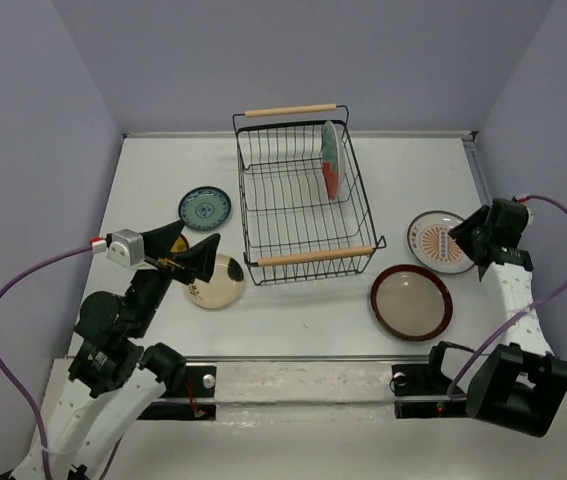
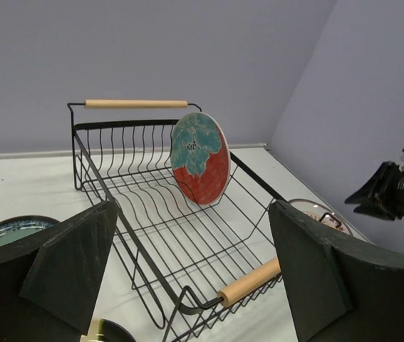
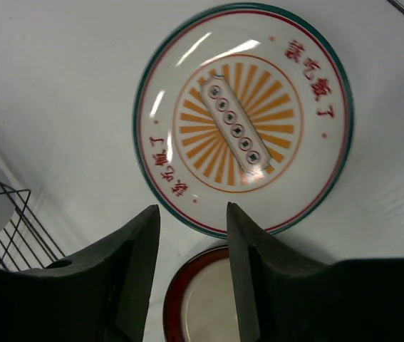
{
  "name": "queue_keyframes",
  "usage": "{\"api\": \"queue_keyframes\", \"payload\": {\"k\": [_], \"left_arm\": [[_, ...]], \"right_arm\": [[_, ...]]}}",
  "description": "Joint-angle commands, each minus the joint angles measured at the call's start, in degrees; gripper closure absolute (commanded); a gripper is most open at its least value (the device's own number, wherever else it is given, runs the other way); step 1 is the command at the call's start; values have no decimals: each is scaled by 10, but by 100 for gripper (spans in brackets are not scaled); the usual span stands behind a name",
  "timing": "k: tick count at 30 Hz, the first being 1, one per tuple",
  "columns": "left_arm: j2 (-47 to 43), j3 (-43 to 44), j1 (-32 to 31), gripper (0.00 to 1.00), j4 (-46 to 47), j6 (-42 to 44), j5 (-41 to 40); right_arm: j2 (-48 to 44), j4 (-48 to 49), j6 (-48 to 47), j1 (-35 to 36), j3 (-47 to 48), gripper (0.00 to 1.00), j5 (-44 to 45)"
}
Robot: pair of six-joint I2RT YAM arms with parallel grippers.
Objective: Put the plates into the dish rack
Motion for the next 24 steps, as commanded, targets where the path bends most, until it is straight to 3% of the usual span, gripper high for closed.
{"api": "queue_keyframes", "payload": {"k": [1,2,5,15,22,24], "left_arm": [[-16,19,-15,1,24,1,-4],[-18,20,-17,1,24,1,-5],[-20,20,-21,1,24,-1,-5],[-29,20,-38,1,24,-1,-8],[-21,20,-39,1,23,-1,-9],[-16,20,-39,1,23,-1,-11]], "right_arm": [[-36,36,69,-95,-67,45,-78],[-34,52,74,-130,-98,36,-96],[-18,82,80,-187,-141,32,-137],[90,165,81,-236,-186,35,-187],[172,256,101,-242,-181,49,-228],[187,281,112,-242,-184,61,-239]]}}
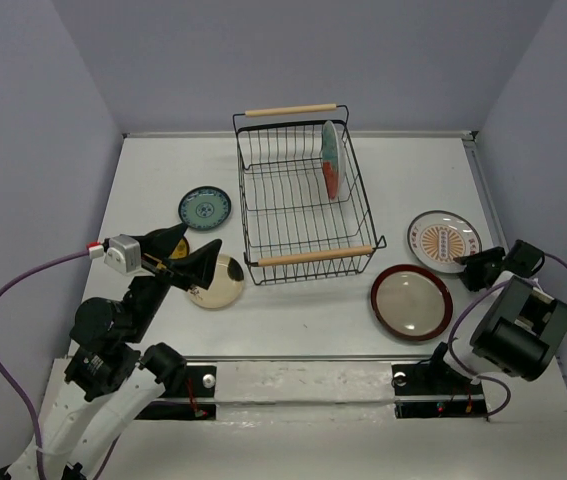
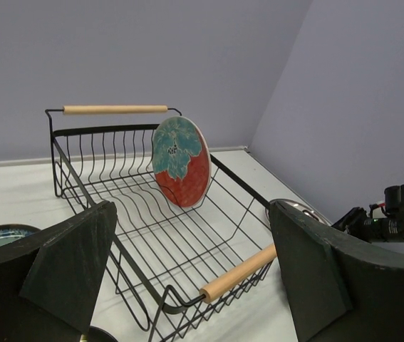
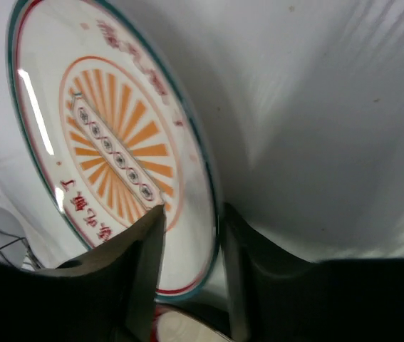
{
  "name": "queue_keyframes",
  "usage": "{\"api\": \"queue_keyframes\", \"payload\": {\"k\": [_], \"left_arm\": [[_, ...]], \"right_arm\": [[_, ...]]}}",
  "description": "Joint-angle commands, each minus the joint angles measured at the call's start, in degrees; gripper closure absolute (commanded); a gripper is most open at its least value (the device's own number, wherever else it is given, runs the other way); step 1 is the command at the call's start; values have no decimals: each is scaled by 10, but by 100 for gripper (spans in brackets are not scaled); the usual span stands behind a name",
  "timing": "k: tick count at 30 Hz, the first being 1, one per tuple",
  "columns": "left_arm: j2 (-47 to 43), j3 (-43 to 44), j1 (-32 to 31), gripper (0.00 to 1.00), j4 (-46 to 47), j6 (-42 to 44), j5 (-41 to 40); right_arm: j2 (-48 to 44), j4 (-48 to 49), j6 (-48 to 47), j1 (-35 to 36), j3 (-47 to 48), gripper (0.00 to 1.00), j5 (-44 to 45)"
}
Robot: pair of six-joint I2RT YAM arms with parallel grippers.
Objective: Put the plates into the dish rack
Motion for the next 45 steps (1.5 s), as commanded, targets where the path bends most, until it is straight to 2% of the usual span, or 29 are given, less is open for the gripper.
{"api": "queue_keyframes", "payload": {"k": [1,2,3,5,8,9,14,19,22,25,27,30,31,33,34,36,37,41,45], "left_arm": [[6,20,-3,1,22,2,-10],[11,20,-2,1,22,1,-10],[12,20,-3,1,21,0,-11],[19,20,-3,1,20,0,-12],[27,21,-3,1,18,-2,-11],[29,22,-2,1,18,-2,-11],[39,23,-3,1,12,-6,-27],[53,21,-1,1,15,-6,-23],[70,20,-1,1,18,-12,-15],[84,20,3,1,25,-29,1],[102,19,13,1,40,-38,20],[125,23,35,1,48,-52,54],[128,23,43,1,50,-56,63],[130,17,65,1,51,-56,65],[130,17,71,1,45,-54,56],[128,17,79,1,36,-41,15],[124,17,79,1,28,-31,2],[115,17,80,1,18,-19,-40],[113,17,80,1,13,-16,-47]], "right_arm": [[30,84,26,-6,-8,71,-31],[27,95,40,-6,-7,89,-31],[21,99,45,-6,-8,93,-32],[-2,104,59,-6,-7,93,-21],[-109,101,72,-6,-9,93,-7],[-110,96,75,-6,-8,93,-4],[-300,10,56,6,49,93,50],[-364,-49,48,49,148,93,40],[-370,-22,72,100,192,93,5],[-345,-6,78,168,254,93,-19],[-317,2,72,247,311,93,-47],[-256,-9,24,346,398,93,-18],[-222,-22,6,413,423,93,3],[-182,-76,-47,474,476,93,84],[-159,-97,-63,526,538,93,112],[-80,-170,-107,577,606,93,203],[-26,-219,-131,629,675,93,287],[107,-307,-166,723,822,93,470],[225,-376,-171,762,945,93,566]]}}
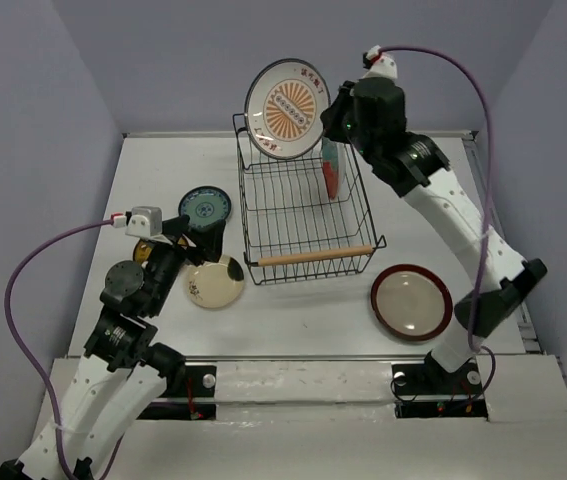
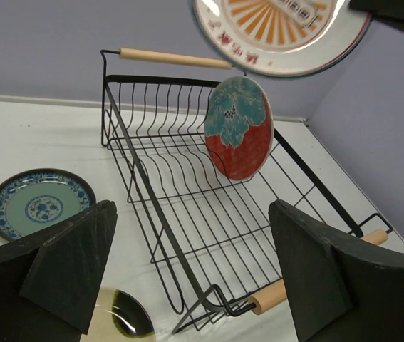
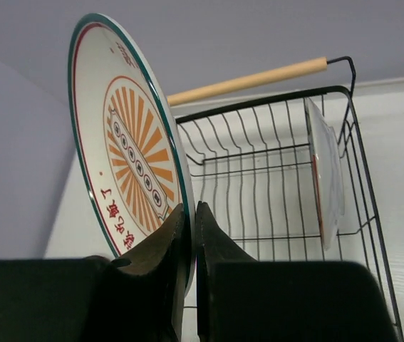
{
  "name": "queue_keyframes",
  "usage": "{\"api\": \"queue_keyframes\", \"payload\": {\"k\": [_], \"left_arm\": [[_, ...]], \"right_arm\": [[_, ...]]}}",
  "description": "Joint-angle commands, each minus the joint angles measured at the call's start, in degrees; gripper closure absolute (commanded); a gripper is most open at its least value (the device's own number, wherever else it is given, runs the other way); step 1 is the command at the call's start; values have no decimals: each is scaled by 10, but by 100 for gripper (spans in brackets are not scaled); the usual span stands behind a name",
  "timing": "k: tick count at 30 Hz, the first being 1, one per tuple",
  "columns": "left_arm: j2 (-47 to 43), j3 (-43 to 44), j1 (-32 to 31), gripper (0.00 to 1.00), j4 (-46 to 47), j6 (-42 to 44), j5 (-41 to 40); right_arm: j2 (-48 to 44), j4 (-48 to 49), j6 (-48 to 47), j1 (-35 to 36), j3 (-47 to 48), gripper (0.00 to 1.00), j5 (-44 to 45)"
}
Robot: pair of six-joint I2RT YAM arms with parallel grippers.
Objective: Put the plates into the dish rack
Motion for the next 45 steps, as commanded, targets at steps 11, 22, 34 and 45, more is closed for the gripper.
{"api": "queue_keyframes", "payload": {"k": [11,22,34,45], "left_arm": [[-25,14,4,1,20,4,5],[-30,13,-3,1,24,4,19],[-27,12,-9,1,25,5,23],[-30,12,-11,1,24,9,19]], "right_arm": [[278,-167,-116,81,290,93,382],[353,-162,-161,81,295,93,449],[367,-158,-157,63,260,93,448],[401,-136,-191,47,271,93,423]]}}
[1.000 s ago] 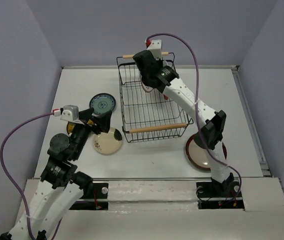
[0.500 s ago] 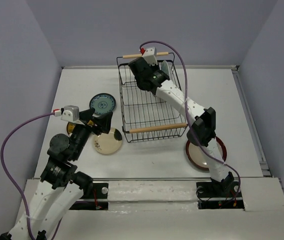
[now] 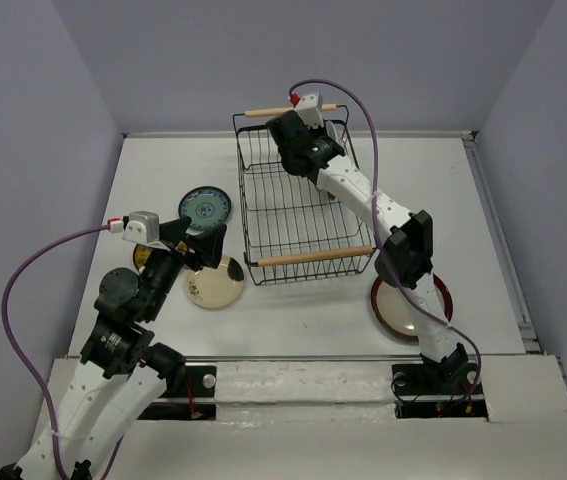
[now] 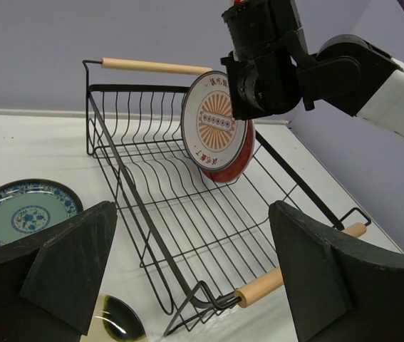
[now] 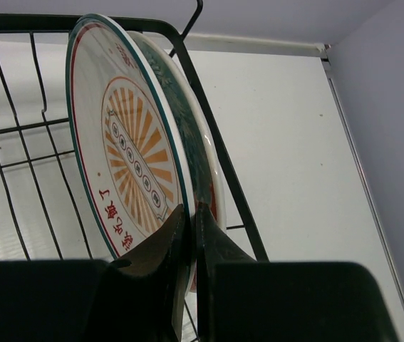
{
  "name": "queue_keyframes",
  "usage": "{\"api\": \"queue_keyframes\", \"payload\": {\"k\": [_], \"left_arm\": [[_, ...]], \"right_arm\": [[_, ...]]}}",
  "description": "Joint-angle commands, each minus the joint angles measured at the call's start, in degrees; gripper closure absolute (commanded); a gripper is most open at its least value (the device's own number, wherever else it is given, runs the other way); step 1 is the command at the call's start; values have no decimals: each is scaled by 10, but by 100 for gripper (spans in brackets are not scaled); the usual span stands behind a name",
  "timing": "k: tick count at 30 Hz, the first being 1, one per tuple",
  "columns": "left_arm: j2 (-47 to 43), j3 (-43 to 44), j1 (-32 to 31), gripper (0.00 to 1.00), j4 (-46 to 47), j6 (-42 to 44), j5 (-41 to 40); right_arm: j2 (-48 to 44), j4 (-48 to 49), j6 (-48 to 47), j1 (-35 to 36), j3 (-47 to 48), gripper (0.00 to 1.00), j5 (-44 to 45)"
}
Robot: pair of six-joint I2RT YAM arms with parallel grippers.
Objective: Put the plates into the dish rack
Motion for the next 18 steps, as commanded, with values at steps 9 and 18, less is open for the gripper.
{"api": "queue_keyframes", "payload": {"k": [9,18], "left_arm": [[-4,13,-3,1,26,7,0],[0,12,-3,1,26,9,0]], "right_arm": [[46,74,-39,-13,30,93,-12],[77,99,-65,-18,61,53,-11]]}}
